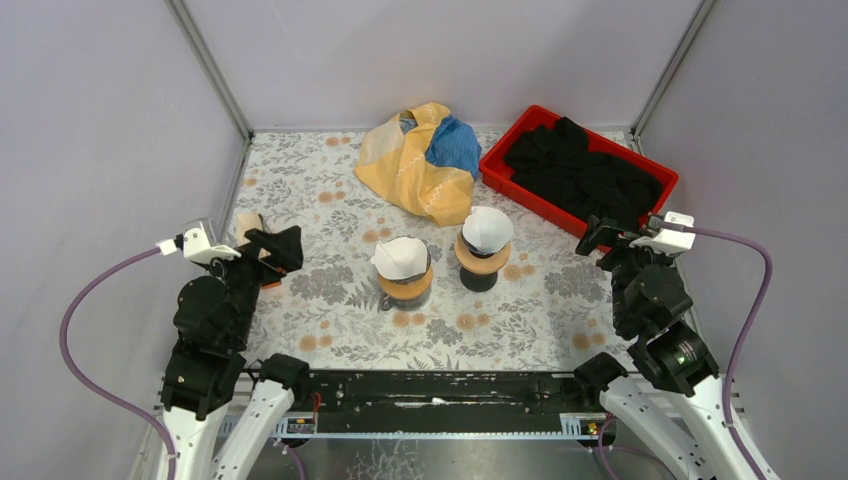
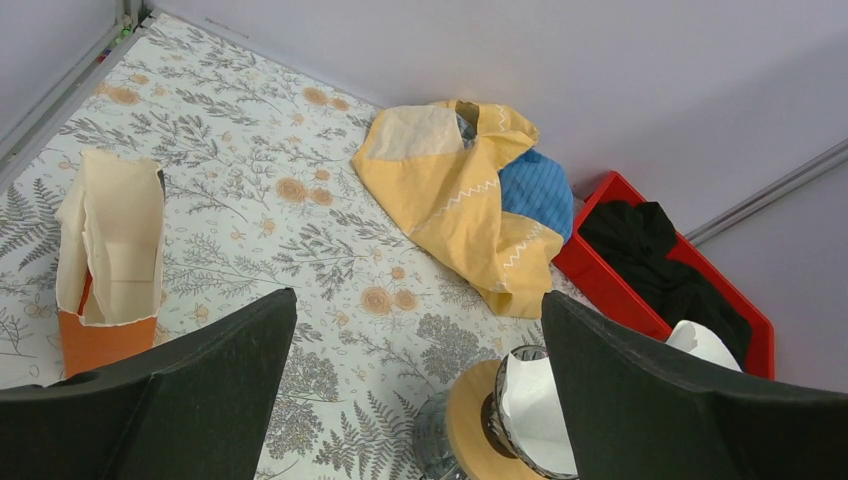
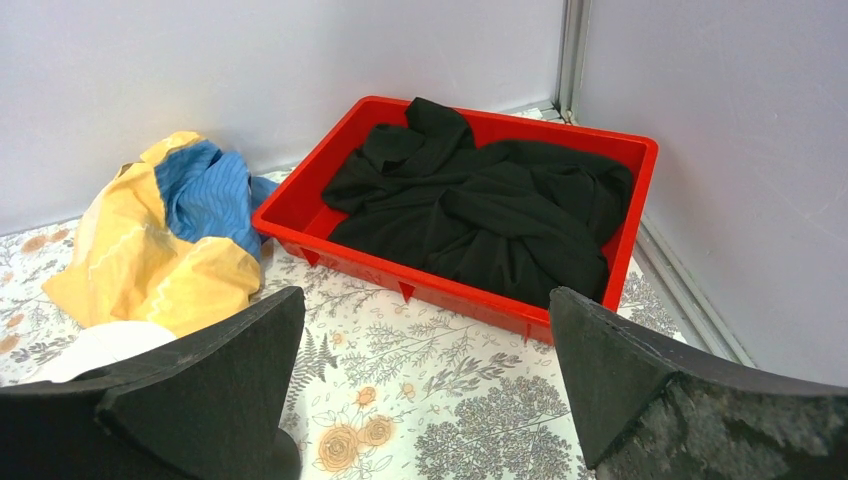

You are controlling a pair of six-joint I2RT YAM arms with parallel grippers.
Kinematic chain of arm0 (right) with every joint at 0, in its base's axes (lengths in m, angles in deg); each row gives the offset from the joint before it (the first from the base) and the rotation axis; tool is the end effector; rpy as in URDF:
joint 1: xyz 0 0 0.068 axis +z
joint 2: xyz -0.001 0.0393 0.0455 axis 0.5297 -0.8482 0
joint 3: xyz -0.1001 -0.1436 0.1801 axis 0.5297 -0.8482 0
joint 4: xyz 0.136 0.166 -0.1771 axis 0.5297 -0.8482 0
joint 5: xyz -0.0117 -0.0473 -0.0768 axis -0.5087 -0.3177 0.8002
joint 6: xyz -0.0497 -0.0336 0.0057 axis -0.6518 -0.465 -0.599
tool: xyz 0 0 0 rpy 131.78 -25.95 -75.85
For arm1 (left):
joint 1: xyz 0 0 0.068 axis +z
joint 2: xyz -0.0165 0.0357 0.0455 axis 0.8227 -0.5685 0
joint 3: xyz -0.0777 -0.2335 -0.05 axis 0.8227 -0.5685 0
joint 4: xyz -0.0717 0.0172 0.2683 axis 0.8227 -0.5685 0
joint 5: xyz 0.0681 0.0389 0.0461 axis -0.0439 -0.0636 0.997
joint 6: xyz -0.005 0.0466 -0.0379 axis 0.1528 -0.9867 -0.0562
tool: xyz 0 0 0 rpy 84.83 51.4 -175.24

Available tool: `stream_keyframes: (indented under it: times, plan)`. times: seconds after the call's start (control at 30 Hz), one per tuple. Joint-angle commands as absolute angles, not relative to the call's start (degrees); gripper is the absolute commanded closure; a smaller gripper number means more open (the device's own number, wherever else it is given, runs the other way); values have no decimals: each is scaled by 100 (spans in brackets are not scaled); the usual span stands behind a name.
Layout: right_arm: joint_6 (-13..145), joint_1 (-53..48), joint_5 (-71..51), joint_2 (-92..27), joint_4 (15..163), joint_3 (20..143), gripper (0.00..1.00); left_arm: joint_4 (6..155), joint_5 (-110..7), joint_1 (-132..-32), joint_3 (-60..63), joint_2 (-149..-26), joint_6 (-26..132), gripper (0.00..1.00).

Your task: Place the coffee filter in the dripper

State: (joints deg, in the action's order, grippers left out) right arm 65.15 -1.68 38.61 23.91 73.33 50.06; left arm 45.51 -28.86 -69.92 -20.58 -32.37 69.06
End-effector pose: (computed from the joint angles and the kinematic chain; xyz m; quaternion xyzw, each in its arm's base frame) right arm 0.1301 0.0418 0.3671 0.1201 0.6771 -0.0145 0.7259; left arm 0.1081 -0.0167 0.3745 -0.1676 0.7052 -0.1597 0.6701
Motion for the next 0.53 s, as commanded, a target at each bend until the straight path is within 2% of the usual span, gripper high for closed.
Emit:
stream_keyframes:
  times: [0.0, 0.5]
  plan:
    - [6443, -184, 3988, 2460, 7713, 4991, 1, 4981, -2752, -6963, -2118, -3181, 6958, 0]
    - [6425, -186, 3959, 2438, 7777, 4956, 1, 4981, -2866, -6966, -2079, -3245, 6915, 0]
